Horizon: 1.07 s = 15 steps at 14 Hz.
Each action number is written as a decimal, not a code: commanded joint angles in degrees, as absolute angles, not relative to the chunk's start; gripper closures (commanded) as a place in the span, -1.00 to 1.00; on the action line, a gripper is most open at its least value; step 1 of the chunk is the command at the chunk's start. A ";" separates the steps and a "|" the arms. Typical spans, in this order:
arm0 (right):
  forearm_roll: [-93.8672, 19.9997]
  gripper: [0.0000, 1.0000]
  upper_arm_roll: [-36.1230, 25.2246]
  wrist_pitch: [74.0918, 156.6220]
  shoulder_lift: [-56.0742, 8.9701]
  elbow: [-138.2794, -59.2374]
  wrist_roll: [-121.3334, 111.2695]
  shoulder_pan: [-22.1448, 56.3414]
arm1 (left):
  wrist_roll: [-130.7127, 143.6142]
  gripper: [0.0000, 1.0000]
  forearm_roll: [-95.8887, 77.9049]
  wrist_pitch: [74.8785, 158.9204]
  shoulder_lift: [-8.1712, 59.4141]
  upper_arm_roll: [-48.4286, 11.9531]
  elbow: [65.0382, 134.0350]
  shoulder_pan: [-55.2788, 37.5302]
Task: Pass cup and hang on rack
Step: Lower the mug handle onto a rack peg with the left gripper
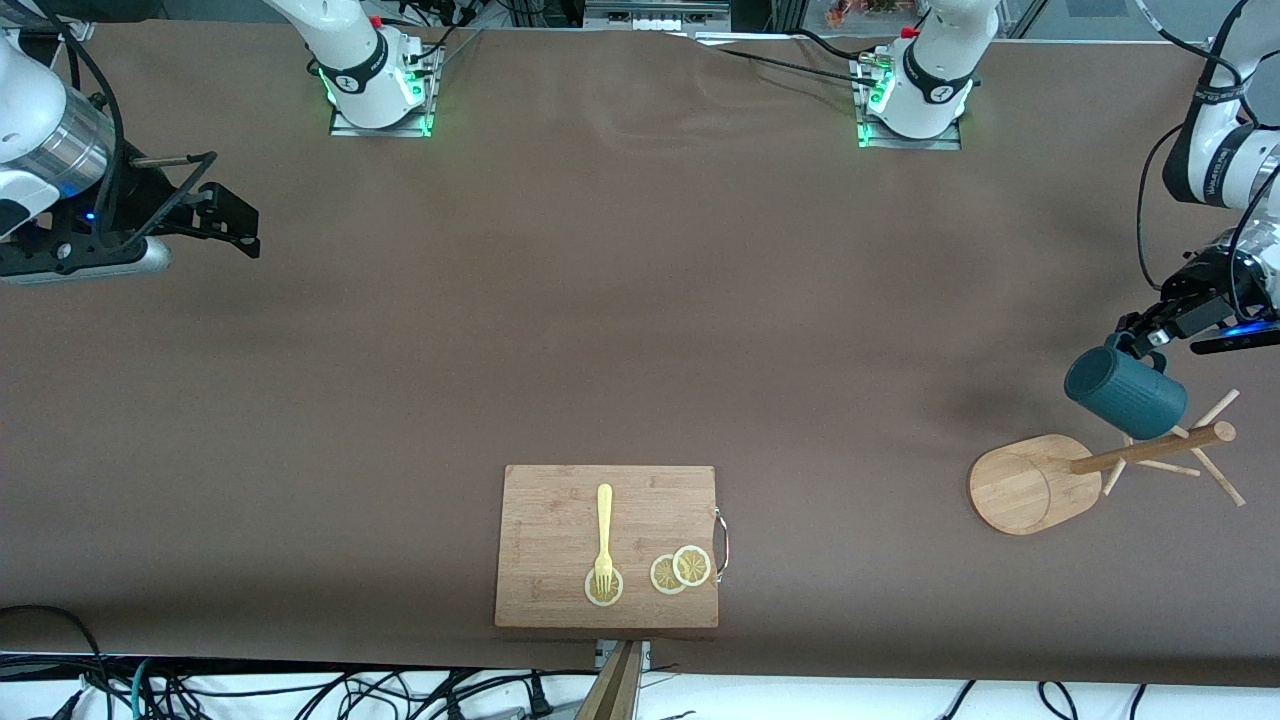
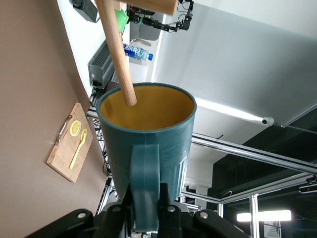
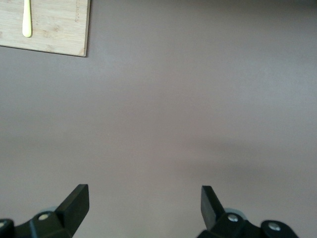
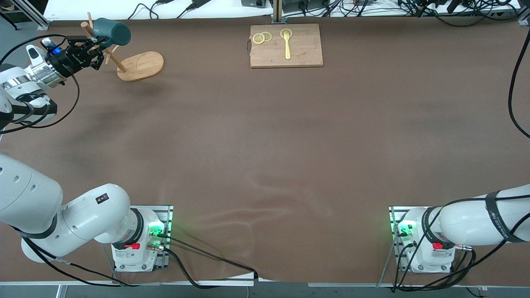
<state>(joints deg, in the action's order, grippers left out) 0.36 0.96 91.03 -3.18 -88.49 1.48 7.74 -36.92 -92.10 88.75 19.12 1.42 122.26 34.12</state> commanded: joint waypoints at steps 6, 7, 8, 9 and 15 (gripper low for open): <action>0.79 -0.99 0.88 91.32 -2.81 -88.86 0.70 8.00 | -38.32 1.00 -95.36 88.42 23.20 1.67 119.09 34.10; 0.79 -0.99 0.88 91.32 -2.99 -88.77 0.70 8.00 | -38.32 1.00 -95.36 88.24 23.73 1.76 119.09 34.19; 0.79 -0.99 0.88 91.23 -2.99 -88.77 0.70 8.00 | -38.41 1.00 -96.06 88.16 24.34 1.76 119.00 34.28; 0.79 -0.99 0.88 91.32 -2.99 -88.77 0.70 8.00 | -38.58 1.00 -97.37 87.89 24.95 1.84 118.48 34.28; 0.79 -0.99 0.88 91.32 -2.99 -88.77 0.70 8.00 | -38.76 1.00 -98.35 85.43 27.16 3.07 117.16 35.24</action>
